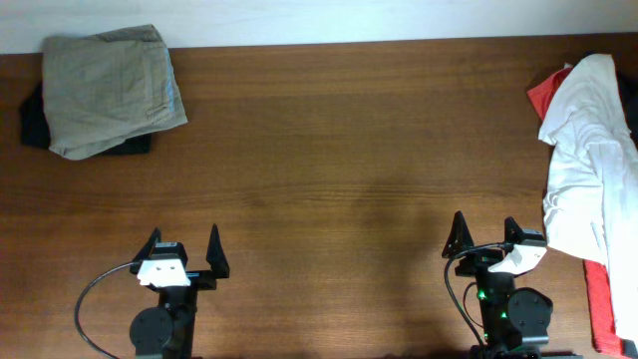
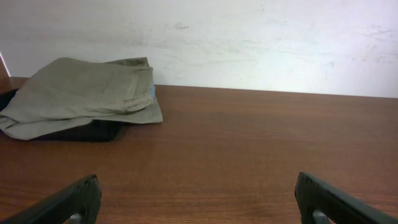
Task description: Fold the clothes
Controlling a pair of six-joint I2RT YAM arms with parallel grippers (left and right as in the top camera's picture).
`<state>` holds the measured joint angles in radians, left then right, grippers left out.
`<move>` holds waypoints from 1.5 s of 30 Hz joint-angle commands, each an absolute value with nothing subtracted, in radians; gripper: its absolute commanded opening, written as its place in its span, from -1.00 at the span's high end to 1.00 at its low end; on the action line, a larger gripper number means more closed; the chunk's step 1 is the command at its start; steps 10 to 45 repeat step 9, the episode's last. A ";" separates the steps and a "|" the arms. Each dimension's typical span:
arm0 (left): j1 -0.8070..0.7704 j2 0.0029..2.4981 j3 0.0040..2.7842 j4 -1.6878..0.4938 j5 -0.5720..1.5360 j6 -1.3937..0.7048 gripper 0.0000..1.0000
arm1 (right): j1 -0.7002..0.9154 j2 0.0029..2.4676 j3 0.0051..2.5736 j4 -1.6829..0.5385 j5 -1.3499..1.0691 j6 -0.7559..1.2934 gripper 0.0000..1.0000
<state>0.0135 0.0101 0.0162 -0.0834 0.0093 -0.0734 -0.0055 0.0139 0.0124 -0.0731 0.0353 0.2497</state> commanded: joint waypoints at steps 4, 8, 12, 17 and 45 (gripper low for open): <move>0.015 0.005 0.009 -0.083 0.003 -0.086 -0.98 | 0.001 0.004 0.006 -0.079 0.030 0.240 -0.97; 0.015 0.005 0.009 -0.083 0.003 -0.086 -0.98 | 0.001 0.004 0.006 -0.079 0.030 0.240 -0.97; 0.015 0.005 0.009 -0.083 0.003 -0.086 -0.98 | 0.001 0.004 0.006 -0.079 0.030 0.240 -0.97; 0.015 0.005 0.009 -0.083 0.003 -0.086 -0.98 | 0.001 0.004 0.006 -0.079 0.030 0.240 -0.97; 0.015 0.005 0.009 -0.083 0.003 -0.086 -0.98 | 0.001 0.004 0.006 -0.079 0.030 0.240 -0.97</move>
